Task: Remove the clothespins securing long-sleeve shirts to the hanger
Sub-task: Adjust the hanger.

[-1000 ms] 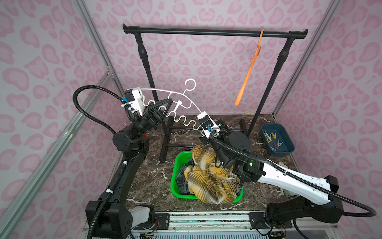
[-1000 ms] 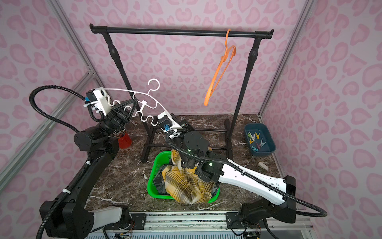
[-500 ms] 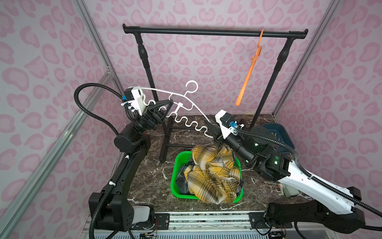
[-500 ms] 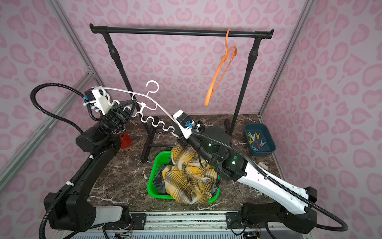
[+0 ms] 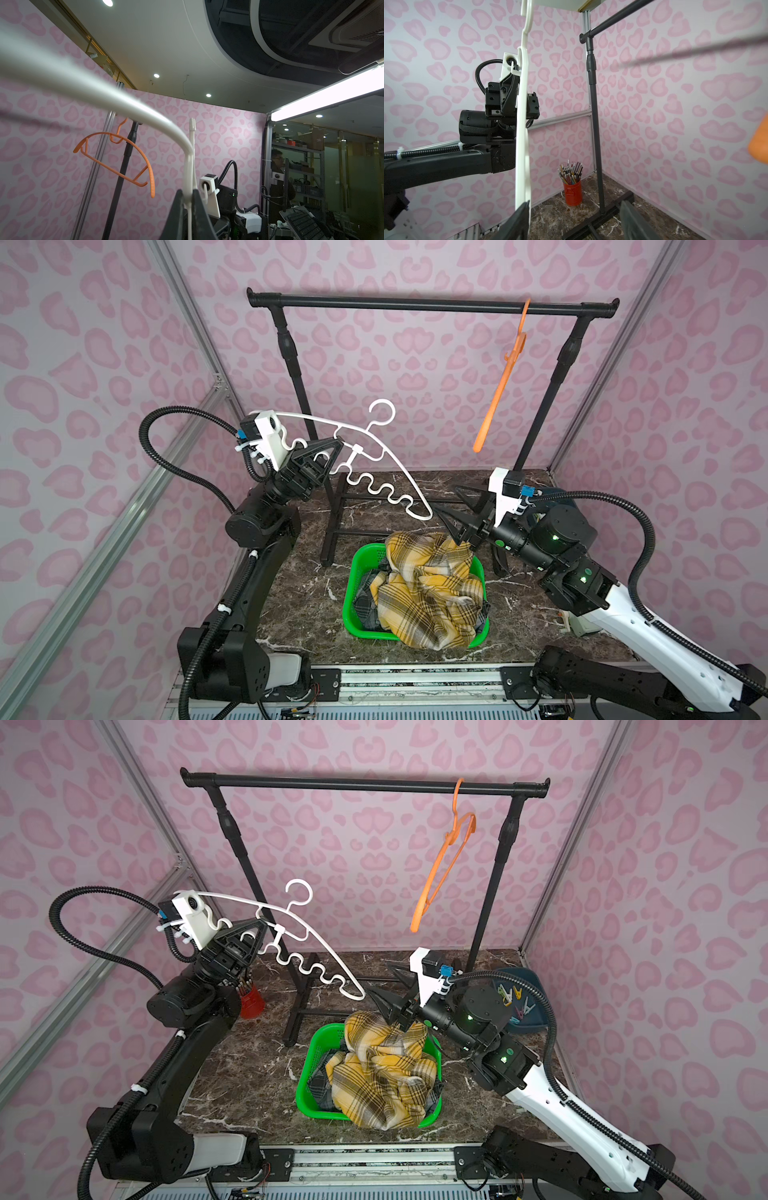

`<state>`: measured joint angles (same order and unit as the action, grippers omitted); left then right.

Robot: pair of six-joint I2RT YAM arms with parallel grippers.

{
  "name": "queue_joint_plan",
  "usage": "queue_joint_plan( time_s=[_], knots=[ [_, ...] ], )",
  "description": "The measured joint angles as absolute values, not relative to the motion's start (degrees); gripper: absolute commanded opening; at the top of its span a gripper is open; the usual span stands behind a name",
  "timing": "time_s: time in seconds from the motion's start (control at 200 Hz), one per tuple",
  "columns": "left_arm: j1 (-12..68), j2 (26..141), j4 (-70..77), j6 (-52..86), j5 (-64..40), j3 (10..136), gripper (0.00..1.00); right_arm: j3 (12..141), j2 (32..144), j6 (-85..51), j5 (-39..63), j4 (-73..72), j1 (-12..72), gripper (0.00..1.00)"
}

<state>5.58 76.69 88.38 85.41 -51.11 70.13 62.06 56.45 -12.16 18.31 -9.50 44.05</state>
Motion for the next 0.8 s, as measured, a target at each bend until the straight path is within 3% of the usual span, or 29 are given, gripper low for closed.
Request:
queue_joint_plan(
  time_s=[0.405,0.8],
  knots=[
    [5.58,76.05,88.75,85.43,-49.52,70.28,0.04,55.09,58.7,-27.51,30.48,-33.39,42.76,0.63],
    [5.48,75.77,88.29,84.31,-49.47,70.28,0.04,54.78,55.24,-25.45,30.17,-33.95,46.04,0.63]
  ],
)
